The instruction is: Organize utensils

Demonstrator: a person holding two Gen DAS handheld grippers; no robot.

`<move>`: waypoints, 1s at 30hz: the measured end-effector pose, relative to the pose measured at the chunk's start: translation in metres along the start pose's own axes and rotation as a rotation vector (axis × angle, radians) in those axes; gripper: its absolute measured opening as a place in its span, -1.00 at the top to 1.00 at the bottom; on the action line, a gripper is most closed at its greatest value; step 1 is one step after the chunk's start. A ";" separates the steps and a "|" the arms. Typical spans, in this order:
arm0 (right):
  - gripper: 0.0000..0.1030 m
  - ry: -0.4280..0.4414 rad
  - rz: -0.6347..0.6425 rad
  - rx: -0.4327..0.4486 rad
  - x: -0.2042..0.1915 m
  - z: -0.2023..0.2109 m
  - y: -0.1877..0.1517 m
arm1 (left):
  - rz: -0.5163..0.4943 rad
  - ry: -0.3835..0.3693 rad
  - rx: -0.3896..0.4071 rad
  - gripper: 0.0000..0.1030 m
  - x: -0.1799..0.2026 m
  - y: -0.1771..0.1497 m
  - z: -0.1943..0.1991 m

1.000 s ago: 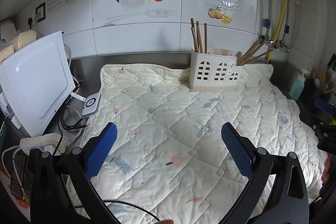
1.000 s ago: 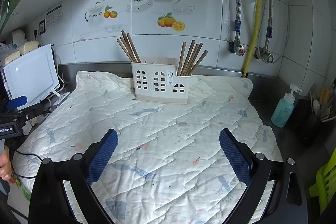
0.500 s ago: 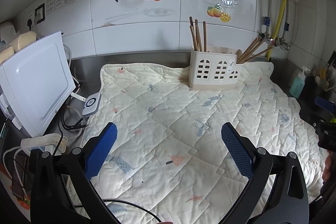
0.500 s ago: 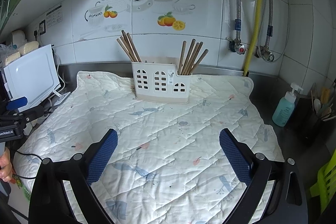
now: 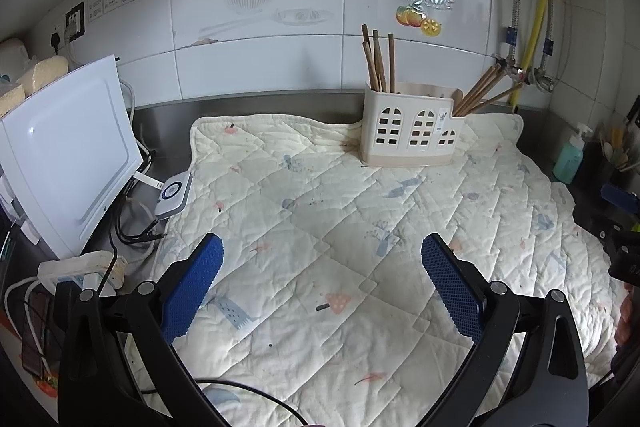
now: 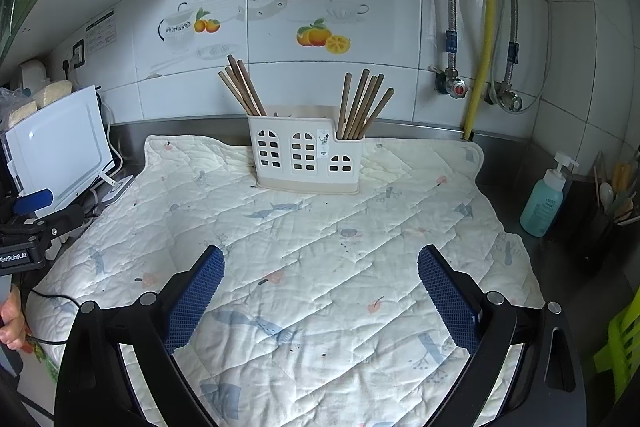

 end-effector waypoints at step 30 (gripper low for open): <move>-0.83 0.007 -0.031 -0.006 -0.001 -0.002 -0.002 | -0.019 -0.018 -0.019 -0.91 0.011 -0.004 -0.005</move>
Point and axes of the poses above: each gripper's, at about its wrist camera, not at the fingertips, and z roughly against the way its jaws point, x to its right, y to its top, the point moved 4 cm from there along -z, roughly the way its jaws point, and after that the axes turned 6 degrees about -x, right-handed, at the moved point
